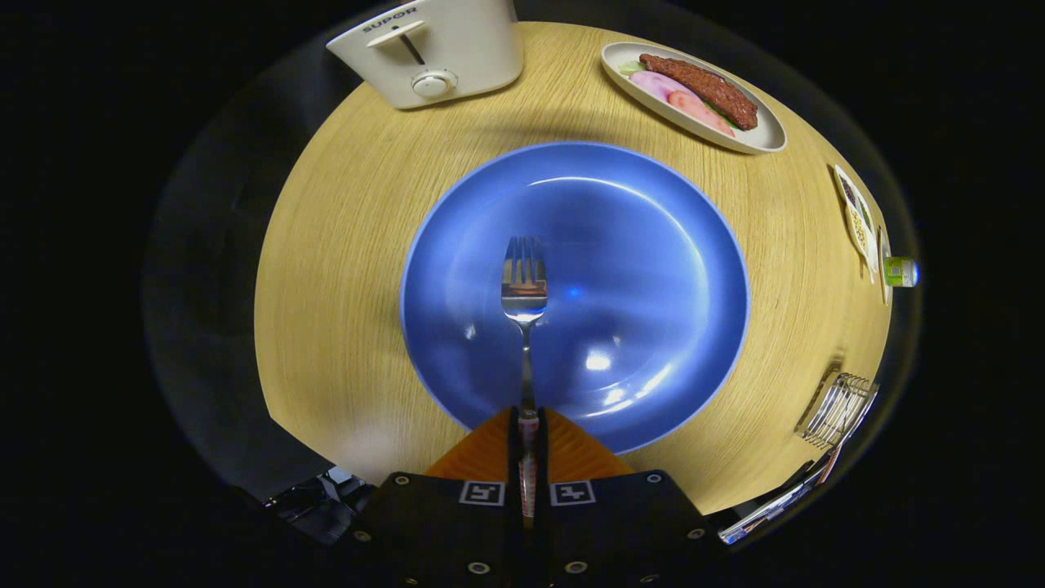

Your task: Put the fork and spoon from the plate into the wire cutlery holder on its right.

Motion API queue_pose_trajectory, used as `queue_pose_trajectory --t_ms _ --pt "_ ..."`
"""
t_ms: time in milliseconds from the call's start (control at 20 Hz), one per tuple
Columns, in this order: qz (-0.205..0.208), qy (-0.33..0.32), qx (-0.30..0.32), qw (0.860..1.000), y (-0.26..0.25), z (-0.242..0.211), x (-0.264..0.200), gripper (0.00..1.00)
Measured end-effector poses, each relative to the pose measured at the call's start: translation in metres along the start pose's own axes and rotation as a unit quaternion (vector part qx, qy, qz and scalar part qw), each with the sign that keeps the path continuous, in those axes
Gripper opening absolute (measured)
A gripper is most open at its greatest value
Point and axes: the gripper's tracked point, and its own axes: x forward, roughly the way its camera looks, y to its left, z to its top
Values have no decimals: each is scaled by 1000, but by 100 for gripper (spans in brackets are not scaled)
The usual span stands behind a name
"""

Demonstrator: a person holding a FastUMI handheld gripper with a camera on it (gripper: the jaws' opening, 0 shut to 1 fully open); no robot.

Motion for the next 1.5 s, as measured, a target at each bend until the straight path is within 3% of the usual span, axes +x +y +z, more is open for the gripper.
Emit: queue_pose_trajectory --t_ms 150,700,1500 --pt "17 -9 6 1000 -15 0 -22 6" --pt "-12 -55 50 997 -128 -32 -99 6" --pt "-52 -33 131 989 -290 -112 -148 5"
